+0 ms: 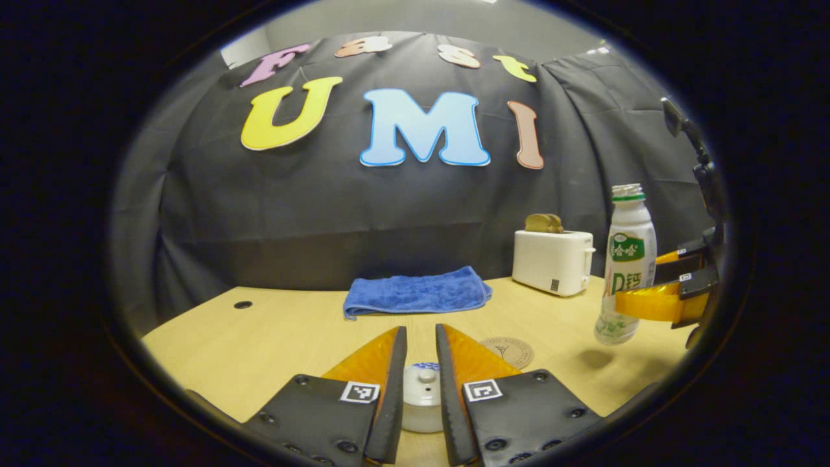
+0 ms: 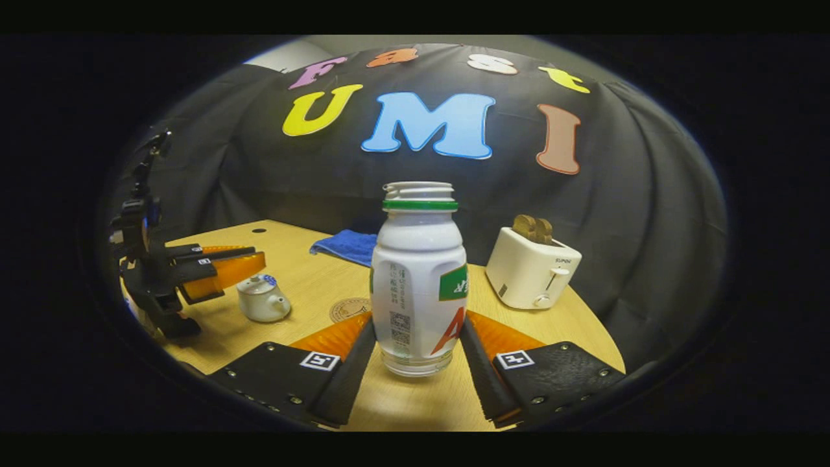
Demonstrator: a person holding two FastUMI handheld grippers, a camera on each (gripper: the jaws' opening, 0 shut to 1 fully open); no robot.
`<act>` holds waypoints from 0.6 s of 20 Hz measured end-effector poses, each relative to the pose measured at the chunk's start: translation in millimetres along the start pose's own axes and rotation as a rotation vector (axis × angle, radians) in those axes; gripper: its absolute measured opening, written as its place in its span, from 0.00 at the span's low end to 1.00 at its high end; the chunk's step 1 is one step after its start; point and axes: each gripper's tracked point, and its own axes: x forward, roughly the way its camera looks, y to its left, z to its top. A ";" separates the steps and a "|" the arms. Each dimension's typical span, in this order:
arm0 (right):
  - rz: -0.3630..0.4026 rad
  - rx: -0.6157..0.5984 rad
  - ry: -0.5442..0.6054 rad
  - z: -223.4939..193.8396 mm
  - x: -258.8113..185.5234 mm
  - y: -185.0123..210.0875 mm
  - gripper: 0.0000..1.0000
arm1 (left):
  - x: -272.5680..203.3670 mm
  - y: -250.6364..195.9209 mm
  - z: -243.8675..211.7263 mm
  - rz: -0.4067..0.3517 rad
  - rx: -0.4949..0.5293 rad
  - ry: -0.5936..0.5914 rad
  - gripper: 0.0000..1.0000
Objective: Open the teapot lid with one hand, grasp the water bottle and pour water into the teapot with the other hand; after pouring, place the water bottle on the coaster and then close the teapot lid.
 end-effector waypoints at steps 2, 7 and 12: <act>0.003 -0.005 -0.003 2.6 2.0 3.5 0.73 | -11.4 -2.2 9.5 -0.012 -0.016 -0.018 0.40; 0.016 -0.009 -0.009 12.8 9.9 13.4 0.73 | -37.9 2.8 34.1 -0.013 -0.015 -0.054 0.33; 0.041 -0.021 -0.020 27.8 24.3 29.7 0.73 | -61.8 10.6 38.4 -0.018 -0.068 -0.070 0.34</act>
